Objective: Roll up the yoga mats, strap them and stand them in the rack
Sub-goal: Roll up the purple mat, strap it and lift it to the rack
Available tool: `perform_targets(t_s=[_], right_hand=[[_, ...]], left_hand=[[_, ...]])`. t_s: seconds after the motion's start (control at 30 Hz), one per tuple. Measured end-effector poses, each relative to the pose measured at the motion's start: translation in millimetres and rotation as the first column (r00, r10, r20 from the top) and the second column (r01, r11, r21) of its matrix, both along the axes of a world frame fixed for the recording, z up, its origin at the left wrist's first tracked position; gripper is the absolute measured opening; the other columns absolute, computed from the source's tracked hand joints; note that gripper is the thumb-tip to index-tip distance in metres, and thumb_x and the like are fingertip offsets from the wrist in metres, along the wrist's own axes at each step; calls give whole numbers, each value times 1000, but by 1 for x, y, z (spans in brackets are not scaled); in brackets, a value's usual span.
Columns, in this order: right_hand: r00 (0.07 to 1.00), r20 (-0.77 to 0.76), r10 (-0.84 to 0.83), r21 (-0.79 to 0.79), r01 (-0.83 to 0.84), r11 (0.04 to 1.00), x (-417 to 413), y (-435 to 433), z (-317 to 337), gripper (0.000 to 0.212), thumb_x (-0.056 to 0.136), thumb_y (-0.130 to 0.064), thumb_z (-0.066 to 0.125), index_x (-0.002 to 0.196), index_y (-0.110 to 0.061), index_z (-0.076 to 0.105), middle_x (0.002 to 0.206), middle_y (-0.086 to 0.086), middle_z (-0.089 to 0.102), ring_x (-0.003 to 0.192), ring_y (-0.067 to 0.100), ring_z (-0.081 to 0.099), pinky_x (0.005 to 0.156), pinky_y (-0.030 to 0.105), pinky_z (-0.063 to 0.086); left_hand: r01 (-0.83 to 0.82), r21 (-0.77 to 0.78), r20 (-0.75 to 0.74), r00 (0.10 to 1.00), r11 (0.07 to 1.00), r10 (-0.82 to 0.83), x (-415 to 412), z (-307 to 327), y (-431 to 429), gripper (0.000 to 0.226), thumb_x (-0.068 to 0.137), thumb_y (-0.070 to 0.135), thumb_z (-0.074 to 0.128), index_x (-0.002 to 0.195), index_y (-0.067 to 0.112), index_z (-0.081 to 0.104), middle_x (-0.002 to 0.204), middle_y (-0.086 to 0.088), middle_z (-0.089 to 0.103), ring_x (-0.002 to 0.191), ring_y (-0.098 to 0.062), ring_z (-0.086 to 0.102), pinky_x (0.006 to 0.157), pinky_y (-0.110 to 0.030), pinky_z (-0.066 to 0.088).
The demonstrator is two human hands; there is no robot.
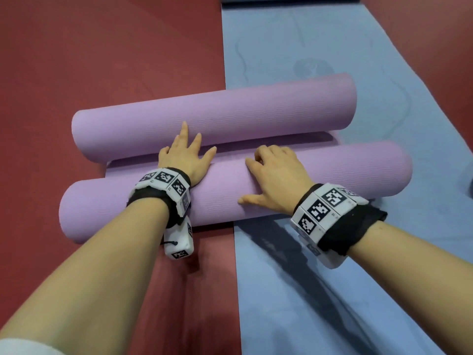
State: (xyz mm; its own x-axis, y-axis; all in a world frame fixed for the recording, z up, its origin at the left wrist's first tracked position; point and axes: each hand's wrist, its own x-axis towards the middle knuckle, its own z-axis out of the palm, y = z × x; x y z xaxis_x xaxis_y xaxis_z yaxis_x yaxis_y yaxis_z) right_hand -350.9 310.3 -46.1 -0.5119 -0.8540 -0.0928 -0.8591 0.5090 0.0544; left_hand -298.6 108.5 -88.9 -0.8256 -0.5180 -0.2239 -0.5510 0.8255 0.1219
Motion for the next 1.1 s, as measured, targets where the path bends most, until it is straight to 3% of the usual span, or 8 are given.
perform_targets(t_s=[0.17, 0.33, 0.47, 0.63, 0.8, 0.93, 1.0, 1.1], right_hand=[[998, -54, 11, 139, -3, 990, 10, -12, -19, 137, 51, -80, 65, 147, 2, 13, 136, 19, 40, 124, 37, 38, 105, 45, 28], [997, 80, -18, 63, 13, 998, -17, -28, -17, 120, 44, -79, 70, 132, -7, 32, 128, 9, 50, 118, 28, 46, 100, 42, 32], [984, 170, -45, -14, 48, 999, -28, -32, -14, 116, 39, -76, 73, 132, -14, 43, 137, 11, 40, 134, 27, 30, 107, 41, 22], [995, 35, -91, -176, 96, 980, -23, -21, -19, 111, 43, -81, 65, 132, -16, 53, 110, 12, 53, 100, 33, 51, 88, 43, 34], [990, 37, -135, -145, 139, 980, -33, -30, -12, 94, 61, -79, 59, 129, -16, 43, 119, 4, 60, 114, 23, 53, 102, 40, 24], [980, 99, -171, -117, 183, 976, -43, -38, -17, 81, 73, -78, 46, 125, -16, 44, 135, 3, 52, 139, 26, 31, 110, 46, 17], [980, 112, -164, -43, 170, 985, -46, -40, -18, 91, 71, -81, 43, 135, -16, 37, 148, 4, 38, 142, 28, 24, 110, 48, 18], [993, 22, -120, 96, 117, 989, -47, -41, -19, 125, 49, -87, 56, 144, -14, 21, 153, 12, 23, 138, 34, 24, 110, 50, 19]], left_hand=[[-13, -13, -24, 1000, 1000, 12, -9, 2, -5, 62, 96, 57, 23, 150, 26, 21, 159, 1, -10, 145, -21, 12, 116, -41, 13], [-24, -41, -53, 998, 999, 22, -11, 7, -4, 59, 98, 54, 20, 148, 25, 26, 160, -2, -3, 143, -24, 19, 114, -40, 15], [-14, -72, -56, 998, 997, 10, -6, 10, -4, 59, 97, 55, 18, 148, 26, 27, 160, -1, -1, 143, -23, 21, 114, -40, 15], [17, -60, -16, 1000, 998, -17, -5, 13, -8, 60, 97, 55, 18, 149, 25, 23, 159, 0, -4, 143, -21, 18, 114, -39, 14], [21, -76, -7, 1000, 997, -22, -8, 16, -10, 58, 98, 51, 17, 149, 24, 24, 160, -1, -2, 144, -18, 17, 114, -39, 13], [30, -96, -40, 999, 995, -34, -8, 18, -9, 57, 99, 51, 16, 148, 24, 26, 159, -1, 2, 142, -18, 21, 113, -39, 14], [44, -82, -39, 998, 996, -47, -9, 20, -11, 63, 95, 58, 18, 148, 25, 26, 160, -1, 1, 143, -18, 21, 112, -40, 15], [81, -8, 70, 994, 997, -80, -9, 25, -15, 89, 76, 82, 31, 148, 31, 23, 159, -3, -3, 144, -20, 17, 112, -43, 17]])
